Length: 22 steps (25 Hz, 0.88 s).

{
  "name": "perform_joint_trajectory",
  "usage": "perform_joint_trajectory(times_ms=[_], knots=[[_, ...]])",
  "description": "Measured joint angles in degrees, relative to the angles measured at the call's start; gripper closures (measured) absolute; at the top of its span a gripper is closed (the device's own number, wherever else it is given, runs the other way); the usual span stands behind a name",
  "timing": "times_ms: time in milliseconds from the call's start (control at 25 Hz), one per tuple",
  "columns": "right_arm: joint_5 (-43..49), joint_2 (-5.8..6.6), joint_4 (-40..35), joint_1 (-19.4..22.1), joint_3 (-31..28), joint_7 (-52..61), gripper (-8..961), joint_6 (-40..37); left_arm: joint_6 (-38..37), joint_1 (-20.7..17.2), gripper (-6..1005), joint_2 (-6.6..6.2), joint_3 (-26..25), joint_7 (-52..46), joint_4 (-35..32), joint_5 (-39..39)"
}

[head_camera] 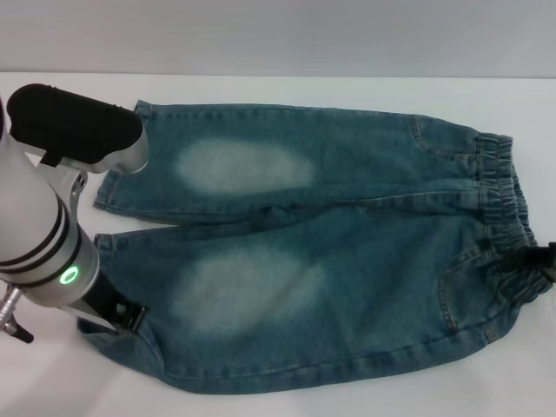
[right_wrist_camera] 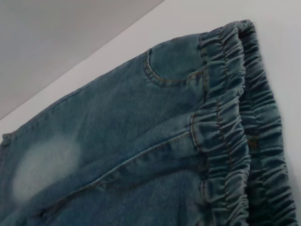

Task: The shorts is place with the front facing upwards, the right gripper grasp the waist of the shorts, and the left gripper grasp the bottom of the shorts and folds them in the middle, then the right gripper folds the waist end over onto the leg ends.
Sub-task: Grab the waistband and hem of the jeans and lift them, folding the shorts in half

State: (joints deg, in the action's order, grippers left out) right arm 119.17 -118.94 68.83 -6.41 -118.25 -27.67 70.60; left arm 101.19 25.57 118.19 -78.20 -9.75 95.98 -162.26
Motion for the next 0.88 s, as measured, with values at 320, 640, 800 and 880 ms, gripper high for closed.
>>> perform_joint_trajectory(times_ms=[320,640,800,880], knots=[[0.3,0.13,0.0,0.0,0.8,-0.2,760,0.3,-0.7,0.0,985,-0.06,-0.1,0.1,-0.2,0.0],[0.3,0.26,0.0,-0.1,0.4,-1.7,942,0.5,-2.3,-0.6,988,-0.07,-0.3,0.1,-0.4,0.0],[-1.2,0.25,0.3,-0.1,-2.1,-4.0,942,0.7,-5.4,-1.4,989,-0.16,-1.0,0.1,0.2,-0.2],[-3.1,0.25,0.4,-0.2,-3.8,-5.5,942,0.7,-8.1,-2.1,990,-0.22,-2.1,0.3,0.4,-0.3]])
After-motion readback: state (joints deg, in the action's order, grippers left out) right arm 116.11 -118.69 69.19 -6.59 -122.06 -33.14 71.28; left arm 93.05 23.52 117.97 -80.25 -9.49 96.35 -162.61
